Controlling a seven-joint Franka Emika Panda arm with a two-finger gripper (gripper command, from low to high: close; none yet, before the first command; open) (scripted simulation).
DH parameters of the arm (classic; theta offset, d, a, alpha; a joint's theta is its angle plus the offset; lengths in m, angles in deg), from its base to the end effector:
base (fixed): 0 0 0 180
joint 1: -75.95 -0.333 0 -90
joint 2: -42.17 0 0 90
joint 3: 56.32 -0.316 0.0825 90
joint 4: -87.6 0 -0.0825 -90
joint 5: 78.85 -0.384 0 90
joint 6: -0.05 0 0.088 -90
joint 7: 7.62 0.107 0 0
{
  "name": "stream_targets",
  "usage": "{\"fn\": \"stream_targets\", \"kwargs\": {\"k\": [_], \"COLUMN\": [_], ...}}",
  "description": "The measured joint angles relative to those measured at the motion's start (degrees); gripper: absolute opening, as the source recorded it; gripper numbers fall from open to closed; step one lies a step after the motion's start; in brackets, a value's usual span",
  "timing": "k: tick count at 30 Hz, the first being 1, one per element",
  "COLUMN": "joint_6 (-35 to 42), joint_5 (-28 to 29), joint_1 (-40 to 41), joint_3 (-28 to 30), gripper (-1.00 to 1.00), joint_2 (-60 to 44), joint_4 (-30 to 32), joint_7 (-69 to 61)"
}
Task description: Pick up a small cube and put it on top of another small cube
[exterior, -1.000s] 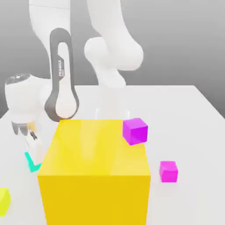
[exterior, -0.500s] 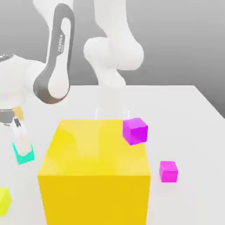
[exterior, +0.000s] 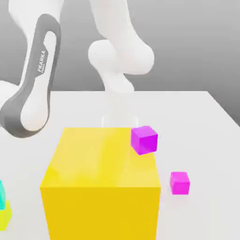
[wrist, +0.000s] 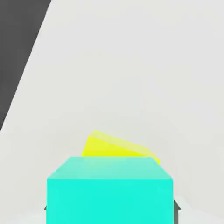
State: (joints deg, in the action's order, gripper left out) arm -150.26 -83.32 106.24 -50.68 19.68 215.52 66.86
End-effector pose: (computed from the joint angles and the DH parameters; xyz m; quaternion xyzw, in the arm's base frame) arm 0.4408 -0.3231 0.1941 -0.5456 0.8380 -0.0004 0.0007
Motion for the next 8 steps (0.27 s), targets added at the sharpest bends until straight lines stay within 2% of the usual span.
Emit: {"fn": "stream_targets", "kwargs": {"k": [4,8], "joint_6": [-0.6,4.9], "joint_5": [-0.1,1.1], "joint_1": [0.0,-0.5], "joint_3": [-0.1,0.6], "gripper": [1.0,1.0], "joint_2": [-0.7,5.0], "joint_4": [-0.1,0.1], "joint_7": [0.0,0.9]}}
